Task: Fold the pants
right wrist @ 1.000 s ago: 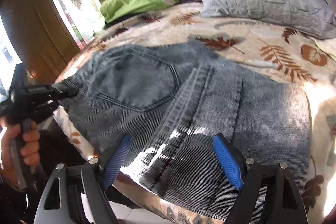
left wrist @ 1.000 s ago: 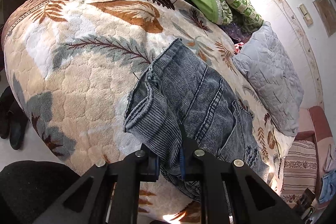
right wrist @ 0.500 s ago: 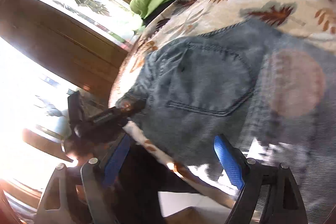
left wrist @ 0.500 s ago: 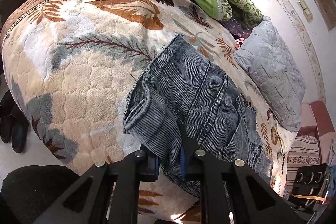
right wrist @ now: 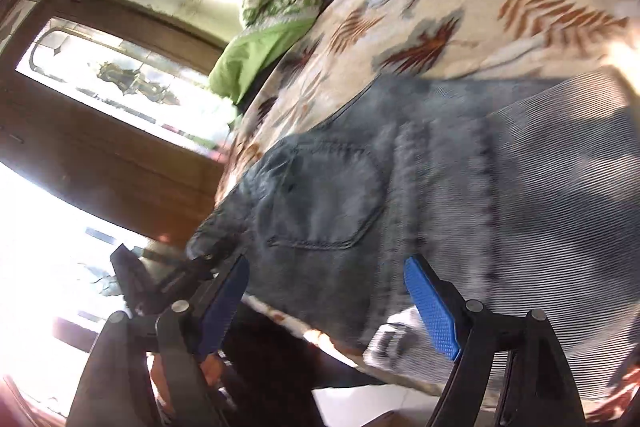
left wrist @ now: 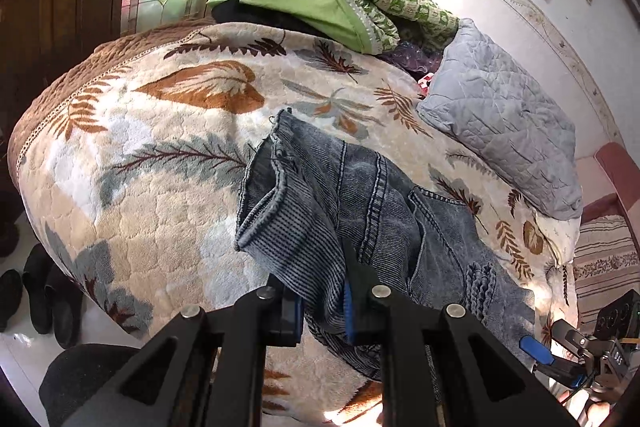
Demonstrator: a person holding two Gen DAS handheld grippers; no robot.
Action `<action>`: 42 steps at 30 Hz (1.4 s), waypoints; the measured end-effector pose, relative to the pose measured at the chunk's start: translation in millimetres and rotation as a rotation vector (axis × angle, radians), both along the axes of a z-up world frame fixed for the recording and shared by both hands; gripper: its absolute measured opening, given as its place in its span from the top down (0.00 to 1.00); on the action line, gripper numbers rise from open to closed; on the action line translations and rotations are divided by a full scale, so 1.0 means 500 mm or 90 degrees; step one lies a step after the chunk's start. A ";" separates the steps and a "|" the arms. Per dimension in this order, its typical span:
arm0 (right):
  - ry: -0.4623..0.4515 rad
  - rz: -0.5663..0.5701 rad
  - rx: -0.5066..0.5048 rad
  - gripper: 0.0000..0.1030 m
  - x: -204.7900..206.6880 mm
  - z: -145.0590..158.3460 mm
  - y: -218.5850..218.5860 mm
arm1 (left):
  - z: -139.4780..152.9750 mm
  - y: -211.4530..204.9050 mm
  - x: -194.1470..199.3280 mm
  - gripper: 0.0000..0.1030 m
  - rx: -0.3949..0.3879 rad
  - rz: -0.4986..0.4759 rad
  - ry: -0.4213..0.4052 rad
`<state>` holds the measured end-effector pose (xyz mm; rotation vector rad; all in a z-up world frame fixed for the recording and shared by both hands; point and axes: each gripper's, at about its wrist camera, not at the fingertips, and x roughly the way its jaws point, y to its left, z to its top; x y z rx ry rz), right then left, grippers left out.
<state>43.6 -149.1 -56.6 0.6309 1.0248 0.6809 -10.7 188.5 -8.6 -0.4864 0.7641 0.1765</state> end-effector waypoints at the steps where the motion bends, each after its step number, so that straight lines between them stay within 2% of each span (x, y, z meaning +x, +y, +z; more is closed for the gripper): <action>1: -0.016 -0.029 -0.025 0.20 0.002 0.000 -0.032 | 0.009 -0.008 -0.001 0.85 0.011 -0.001 -0.005; 3: -0.061 -0.108 -0.098 0.20 -0.013 0.006 -0.082 | 0.021 -0.022 -0.003 0.85 0.028 0.000 -0.008; 5: -0.144 -0.183 -0.198 0.20 -0.042 0.014 -0.109 | 0.030 -0.039 0.000 0.85 0.053 -0.002 -0.008; 6: -0.171 -0.204 -0.239 0.20 -0.052 0.023 -0.126 | 0.035 -0.048 0.002 0.85 0.064 -0.004 -0.008; 7: -0.180 -0.211 -0.254 0.20 -0.055 0.026 -0.134 | 0.039 -0.055 0.005 0.85 0.072 -0.005 -0.009; 10: -0.177 -0.206 -0.231 0.20 -0.045 0.032 -0.155 | 0.057 -0.076 0.011 0.85 0.090 -0.014 -0.016; 14: -0.138 -0.198 -0.225 0.20 -0.030 0.007 -0.158 | 0.091 -0.114 0.015 0.85 0.118 -0.036 -0.030; 17: -0.107 -0.191 -0.203 0.20 -0.032 -0.012 -0.171 | 0.117 -0.162 0.016 0.85 0.155 -0.065 -0.049; 19: -0.109 -0.203 -0.196 0.20 -0.042 -0.017 -0.181 | 0.132 -0.202 0.015 0.85 0.179 -0.092 -0.064; 25: -0.111 -0.275 -0.137 0.20 -0.050 -0.009 -0.236 | 0.168 -0.344 -0.005 0.85 0.242 -0.188 -0.116; 31: -0.097 -0.353 -0.088 0.20 -0.058 -0.009 -0.296 | 0.165 -0.478 -0.013 0.86 0.250 -0.302 -0.132; 34: -0.089 -0.398 -0.061 0.20 -0.069 -0.011 -0.333 | 0.133 -0.553 -0.003 0.87 0.252 -0.364 -0.113; 36: -0.076 -0.422 -0.042 0.20 -0.073 -0.018 -0.356 | 0.091 -0.606 0.009 0.87 0.263 -0.398 -0.083; 40: -0.034 -0.451 -0.007 0.19 -0.075 -0.042 -0.391 | -0.033 -0.683 0.039 0.86 0.259 -0.501 0.057; 42: -0.020 -0.459 0.001 0.19 -0.076 -0.050 -0.402 | -0.068 -0.685 0.036 0.86 0.223 -0.529 0.115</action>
